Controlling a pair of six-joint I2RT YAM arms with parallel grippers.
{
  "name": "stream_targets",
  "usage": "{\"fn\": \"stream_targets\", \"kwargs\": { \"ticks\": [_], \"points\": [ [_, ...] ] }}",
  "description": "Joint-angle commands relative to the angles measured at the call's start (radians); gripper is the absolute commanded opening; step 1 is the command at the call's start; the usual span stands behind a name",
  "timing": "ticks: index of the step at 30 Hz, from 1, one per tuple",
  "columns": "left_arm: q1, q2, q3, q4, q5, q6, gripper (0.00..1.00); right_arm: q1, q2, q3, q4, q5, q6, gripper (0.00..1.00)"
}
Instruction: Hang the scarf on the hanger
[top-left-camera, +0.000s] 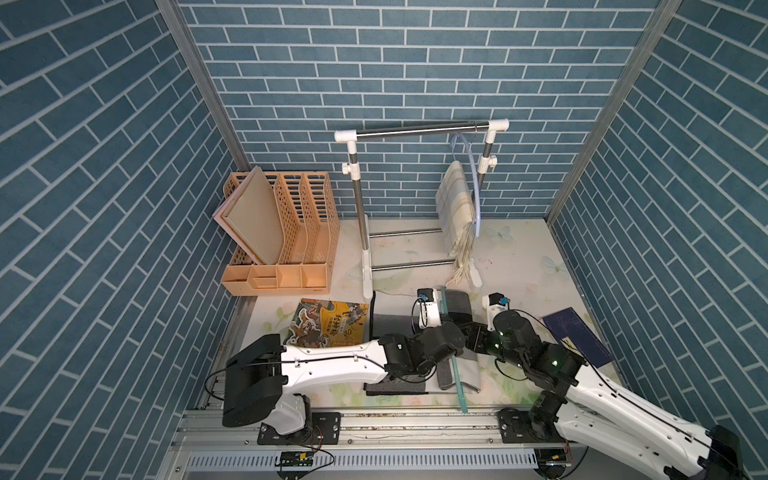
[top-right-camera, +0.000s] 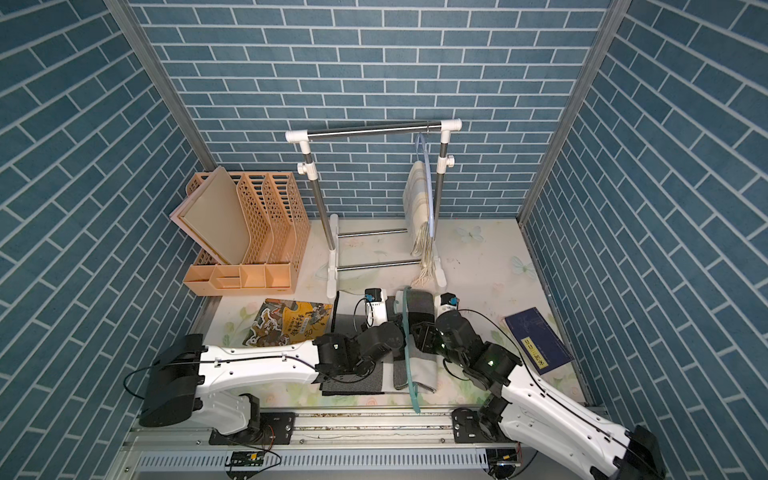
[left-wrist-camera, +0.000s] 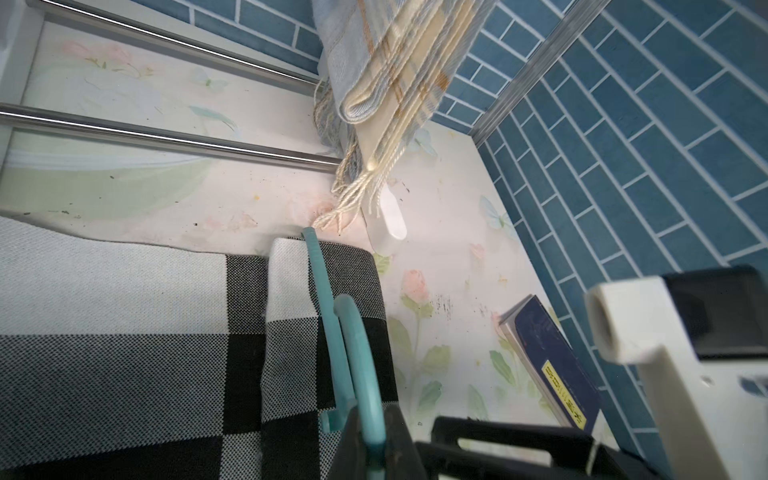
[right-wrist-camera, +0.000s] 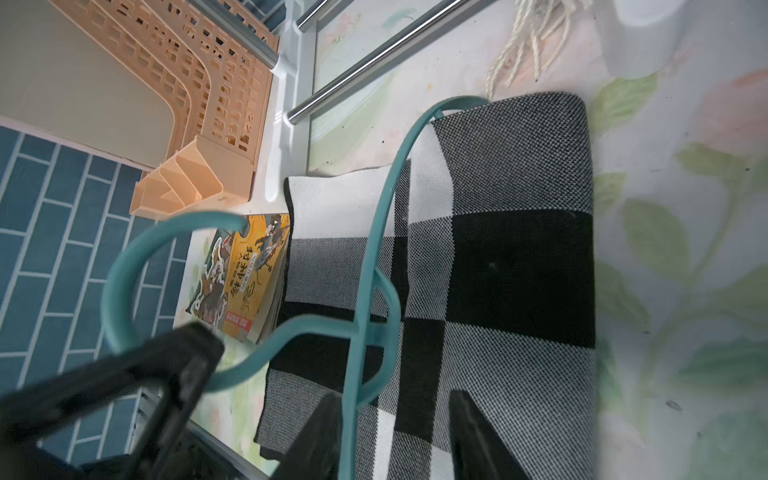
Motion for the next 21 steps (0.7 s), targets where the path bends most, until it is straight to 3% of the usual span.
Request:
{"fn": "stream_targets", "kwargs": {
  "ticks": [1,5,13,21],
  "points": [
    [0.006,0.060,0.076,-0.122,-0.033,-0.024,0.00,0.046,-0.053,-0.032,-0.040,0.061,-0.095,0.47],
    [0.006,0.115,0.147,-0.171,-0.025,-0.035,0.00,0.106,-0.050,-0.062,0.007,0.042,-0.130,0.48],
    [0.007,0.148,0.172,-0.154,-0.007,-0.046,0.00,0.180,-0.005,-0.131,0.124,0.186,-0.113,0.48],
    [0.006,0.156,0.182,-0.163,0.008,-0.062,0.00,0.220,0.182,-0.116,0.239,0.270,-0.083,0.46]
  ]
}}
